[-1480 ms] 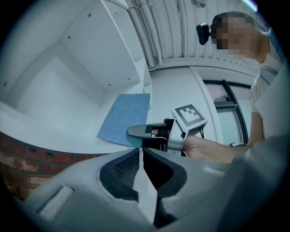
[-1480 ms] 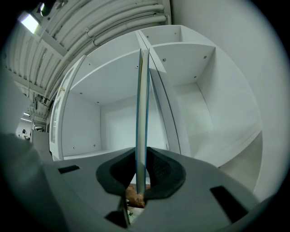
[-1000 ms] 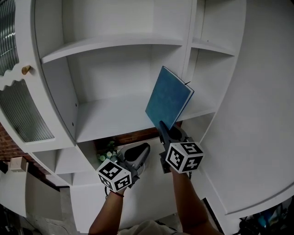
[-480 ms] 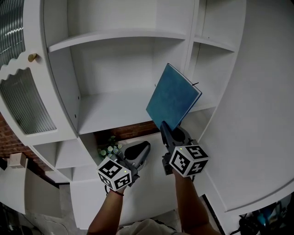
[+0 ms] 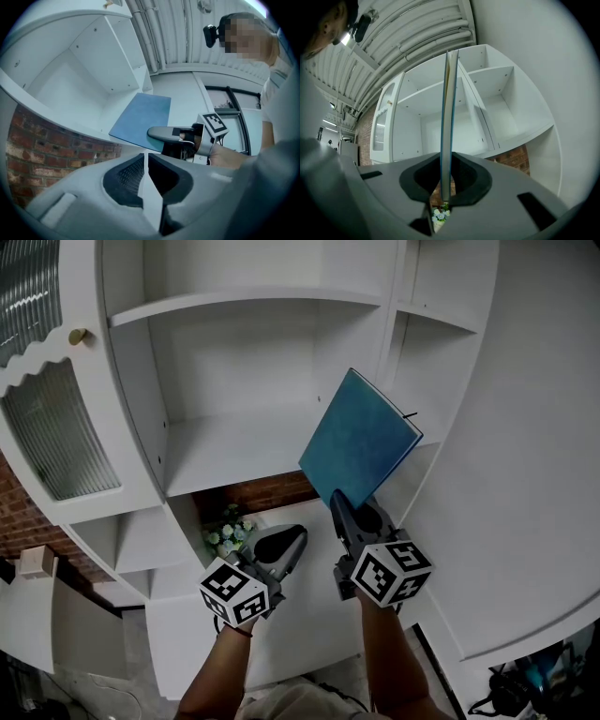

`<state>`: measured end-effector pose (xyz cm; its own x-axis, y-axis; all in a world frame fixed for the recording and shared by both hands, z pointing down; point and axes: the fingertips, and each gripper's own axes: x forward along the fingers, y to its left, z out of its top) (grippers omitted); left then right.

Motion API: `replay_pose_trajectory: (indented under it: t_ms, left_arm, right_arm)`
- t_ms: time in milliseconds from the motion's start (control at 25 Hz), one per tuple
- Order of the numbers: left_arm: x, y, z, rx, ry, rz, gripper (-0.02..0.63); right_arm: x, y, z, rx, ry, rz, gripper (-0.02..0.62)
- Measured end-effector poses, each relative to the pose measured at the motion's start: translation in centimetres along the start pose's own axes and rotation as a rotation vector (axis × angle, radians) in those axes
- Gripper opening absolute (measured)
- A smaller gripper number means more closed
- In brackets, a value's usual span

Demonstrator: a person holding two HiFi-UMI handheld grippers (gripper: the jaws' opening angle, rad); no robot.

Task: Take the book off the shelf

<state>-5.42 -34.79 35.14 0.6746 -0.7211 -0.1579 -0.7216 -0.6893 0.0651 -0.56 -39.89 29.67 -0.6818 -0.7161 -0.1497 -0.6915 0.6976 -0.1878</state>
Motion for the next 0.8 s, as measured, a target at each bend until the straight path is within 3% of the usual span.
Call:
replay_pose_trajectory:
  t_ms: [800]
  left_arm:
    - [-5.2, -4.2, -0.3, -0.011, 0.001, -0.011, 0.012]
  right_arm:
    - [-6.0, 5.4, -1.9, 0.031, -0.008, 0.018, 0.052]
